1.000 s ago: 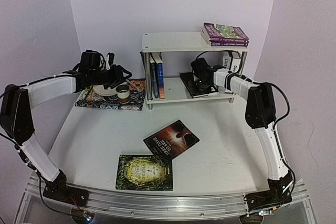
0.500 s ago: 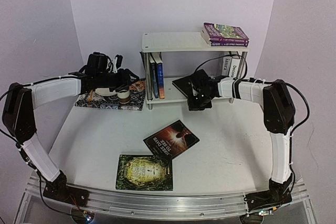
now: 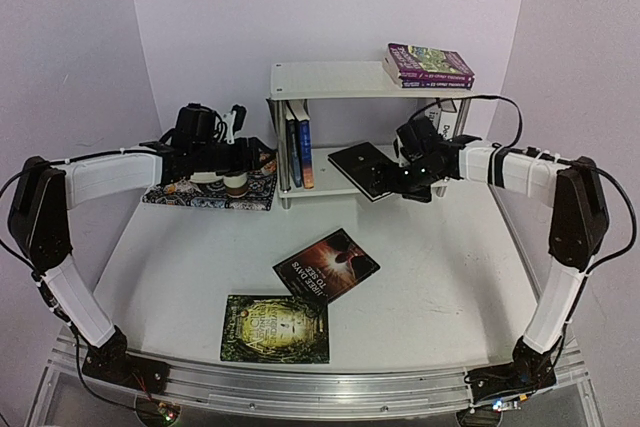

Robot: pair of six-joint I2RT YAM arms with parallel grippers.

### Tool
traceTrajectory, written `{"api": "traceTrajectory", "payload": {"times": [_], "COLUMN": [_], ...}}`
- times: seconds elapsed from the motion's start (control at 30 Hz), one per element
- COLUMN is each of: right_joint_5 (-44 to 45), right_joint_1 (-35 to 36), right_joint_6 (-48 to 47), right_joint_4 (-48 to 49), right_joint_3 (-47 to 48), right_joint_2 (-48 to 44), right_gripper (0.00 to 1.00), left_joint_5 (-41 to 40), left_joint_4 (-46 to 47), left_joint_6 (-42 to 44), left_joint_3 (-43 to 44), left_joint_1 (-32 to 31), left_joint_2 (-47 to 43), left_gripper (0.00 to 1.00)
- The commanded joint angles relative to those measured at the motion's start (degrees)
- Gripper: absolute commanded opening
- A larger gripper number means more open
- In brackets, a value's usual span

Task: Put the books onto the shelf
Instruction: Adjust the book on the shelf.

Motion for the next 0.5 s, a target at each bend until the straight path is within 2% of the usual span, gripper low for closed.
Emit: {"api": "traceTrajectory", "payload": {"times": [0.0,0.1,0.23,0.33,0.47], "right_joint_5": [-2.7,-4.8,0.7,4.0,6.6], "right_joint_1": [-1.2,-1.4,-1.5,-1.9,-2.5], "right_joint_6": [15.6,24.7,36.8,42.1,46.6], "right_joint_4": [10.2,22.4,40.9,49.8,54.7], "right_joint_3": [-7.5,-10.5,-17.6,-19.0,-18.6], "right_joint_2": [-1.6,-0.1,2.7,7.0,11.8], "right_gripper": [0.98,0.98,0.98,0.98,0.98], "left_joint_5": [-2.0,-2.2,-2.5,-2.4,-2.6], "left_joint_4": [4.4,4.5,4.5,4.5,4.5], "left_joint_6": [-0.6,-1.2,-2.8,-3.1,-2.4], "left_joint_3": [-1.0,-1.2,-1.3,-1.5,-2.5], "left_joint_1": [0.1,0.1,0.1,0.1,0.1], "left_joint_2": [-1.4,-1.8,-2.1,-2.8,-4.3], "left_gripper": [0.67,0.68,0.7,0.7,0.71]}}
